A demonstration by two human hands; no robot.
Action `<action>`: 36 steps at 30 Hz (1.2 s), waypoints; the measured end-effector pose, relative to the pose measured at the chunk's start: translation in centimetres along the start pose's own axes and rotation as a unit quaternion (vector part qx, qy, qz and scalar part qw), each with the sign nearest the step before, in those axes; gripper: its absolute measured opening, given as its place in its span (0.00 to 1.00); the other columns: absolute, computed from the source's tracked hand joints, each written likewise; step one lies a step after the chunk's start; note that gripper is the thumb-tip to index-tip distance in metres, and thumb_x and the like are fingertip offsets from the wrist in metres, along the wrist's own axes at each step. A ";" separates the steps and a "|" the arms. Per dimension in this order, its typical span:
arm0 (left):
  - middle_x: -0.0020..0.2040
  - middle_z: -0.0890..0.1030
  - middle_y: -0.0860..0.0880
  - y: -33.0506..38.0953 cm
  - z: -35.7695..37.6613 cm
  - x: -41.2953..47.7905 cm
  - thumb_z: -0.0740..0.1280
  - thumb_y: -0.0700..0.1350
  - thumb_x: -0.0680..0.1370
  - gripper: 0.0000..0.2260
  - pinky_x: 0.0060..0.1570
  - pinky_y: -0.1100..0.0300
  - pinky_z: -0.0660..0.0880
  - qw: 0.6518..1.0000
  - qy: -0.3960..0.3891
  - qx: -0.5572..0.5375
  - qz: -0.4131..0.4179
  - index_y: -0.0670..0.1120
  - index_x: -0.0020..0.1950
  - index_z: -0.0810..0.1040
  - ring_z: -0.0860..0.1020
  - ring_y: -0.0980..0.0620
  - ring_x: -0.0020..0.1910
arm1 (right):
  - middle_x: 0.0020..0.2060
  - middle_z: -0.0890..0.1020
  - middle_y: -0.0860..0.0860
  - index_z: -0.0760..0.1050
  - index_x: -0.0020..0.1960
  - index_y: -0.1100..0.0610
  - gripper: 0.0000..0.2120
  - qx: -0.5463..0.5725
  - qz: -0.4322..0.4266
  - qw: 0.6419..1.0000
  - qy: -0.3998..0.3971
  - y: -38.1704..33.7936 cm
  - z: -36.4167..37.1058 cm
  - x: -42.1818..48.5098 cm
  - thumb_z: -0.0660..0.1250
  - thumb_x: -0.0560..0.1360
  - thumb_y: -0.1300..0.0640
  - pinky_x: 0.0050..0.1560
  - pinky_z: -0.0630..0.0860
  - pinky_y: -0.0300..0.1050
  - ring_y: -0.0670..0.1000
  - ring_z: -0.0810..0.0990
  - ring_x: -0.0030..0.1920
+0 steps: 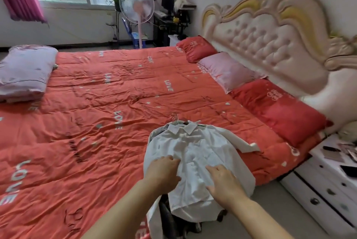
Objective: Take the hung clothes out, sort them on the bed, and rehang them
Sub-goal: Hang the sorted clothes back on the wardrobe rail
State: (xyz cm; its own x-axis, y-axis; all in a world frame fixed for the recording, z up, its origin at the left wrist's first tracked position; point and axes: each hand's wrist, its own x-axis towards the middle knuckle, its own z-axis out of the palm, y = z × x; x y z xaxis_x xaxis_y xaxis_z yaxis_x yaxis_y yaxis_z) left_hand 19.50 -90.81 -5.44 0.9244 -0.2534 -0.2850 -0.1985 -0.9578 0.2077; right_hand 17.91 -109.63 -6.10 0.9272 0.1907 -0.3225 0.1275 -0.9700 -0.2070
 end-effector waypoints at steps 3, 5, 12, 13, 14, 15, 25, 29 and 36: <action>0.65 0.71 0.47 -0.8 -1.1 4.9 0.62 0.53 0.78 0.22 0.59 0.52 0.67 1.000 0.002 -0.008 -0.008 0.48 0.70 0.65 0.70 0.46 0.64 | 0.68 0.66 0.50 0.57 0.74 0.49 0.26 -0.002 -0.008 1.000 -0.010 1.3 -1.3 4.9 0.60 0.78 0.50 0.65 0.65 0.45 0.52 0.66 0.67; 0.65 0.71 0.47 -1.6 -1.4 8.3 0.62 0.53 0.78 0.22 0.58 0.53 0.68 1.000 0.003 -0.020 -0.023 0.48 0.70 0.65 0.70 0.46 0.64 | 0.67 0.66 0.50 0.59 0.73 0.50 0.24 -0.009 -0.017 1.000 -0.018 2.2 -2.0 9.0 0.59 0.78 0.50 0.64 0.66 0.45 0.53 0.67 0.66; 0.65 0.71 0.48 -4.4 -0.3 21.5 0.62 0.52 0.78 0.21 0.57 0.53 0.69 0.990 -0.009 -0.073 -0.120 0.48 0.69 0.66 0.69 0.47 0.64 | 0.67 0.68 0.51 0.62 0.71 0.52 0.23 -0.026 -0.098 0.991 -0.086 5.5 -2.6 26.4 0.61 0.78 0.51 0.64 0.66 0.47 0.54 0.67 0.66; 0.65 0.71 0.48 -4.6 0.1 23.5 0.62 0.52 0.78 0.21 0.58 0.53 0.69 0.987 -0.014 -0.083 -0.135 0.48 0.69 0.66 0.69 0.47 0.64 | 0.66 0.68 0.51 0.63 0.71 0.52 0.23 -0.027 -0.107 0.989 -0.100 6.2 -2.5 29.0 0.61 0.78 0.51 0.64 0.67 0.47 0.54 0.67 0.66; 0.65 0.71 0.48 -4.8 0.4 25.4 0.61 0.52 0.78 0.21 0.58 0.53 0.69 0.984 -0.022 -0.093 -0.150 0.48 0.69 0.66 0.69 0.48 0.65 | 0.65 0.69 0.51 0.63 0.70 0.52 0.22 -0.032 -0.116 0.986 -0.113 6.8 -2.3 31.5 0.61 0.77 0.51 0.63 0.68 0.47 0.54 0.68 0.65; 0.65 0.71 0.49 -5.1 0.9 27.3 0.61 0.52 0.78 0.21 0.60 0.53 0.69 0.980 -0.030 -0.103 -0.165 0.48 0.69 0.65 0.69 0.48 0.65 | 0.64 0.70 0.52 0.65 0.69 0.52 0.21 -0.038 -0.122 0.984 -0.124 7.4 -2.0 34.0 0.61 0.77 0.51 0.61 0.69 0.47 0.55 0.69 0.64; 0.68 0.67 0.50 -8.3 8.5 41.5 0.59 0.50 0.79 0.22 0.62 0.55 0.67 0.956 -0.080 -0.157 -0.234 0.50 0.72 0.62 0.67 0.48 0.66 | 0.61 0.71 0.56 0.68 0.65 0.55 0.17 -0.063 -0.159 0.971 -0.165 10.0 6.1 55.8 0.58 0.77 0.57 0.57 0.72 0.51 0.58 0.71 0.61; 0.67 0.69 0.50 -9.5 11.6 44.2 0.59 0.50 0.79 0.21 0.61 0.55 0.67 0.952 -0.094 -0.165 -0.241 0.50 0.71 0.63 0.68 0.47 0.64 | 0.64 0.70 0.55 0.65 0.69 0.55 0.20 -0.085 -0.177 0.971 -0.138 9.8 9.9 61.1 0.55 0.77 0.61 0.59 0.68 0.51 0.58 0.69 0.63; 0.67 0.67 0.51 -10.6 14.7 45.2 0.58 0.49 0.79 0.20 0.62 0.56 0.65 0.946 -0.097 -0.178 -0.252 0.50 0.72 0.62 0.67 0.48 0.65 | 0.54 0.79 0.55 0.76 0.56 0.58 0.12 -0.123 -0.203 0.970 -0.059 10.4 14.7 63.8 0.65 0.73 0.62 0.48 0.73 0.52 0.59 0.76 0.55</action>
State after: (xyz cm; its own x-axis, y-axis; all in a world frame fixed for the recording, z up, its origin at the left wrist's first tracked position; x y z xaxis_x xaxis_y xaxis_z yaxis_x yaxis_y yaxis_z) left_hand 58.63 -94.10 -34.32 0.7880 0.1710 -0.5914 0.4067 -0.8658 0.2915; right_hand 73.18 -105.34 -42.36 0.7378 0.5665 -0.3671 0.5673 -0.8151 -0.1177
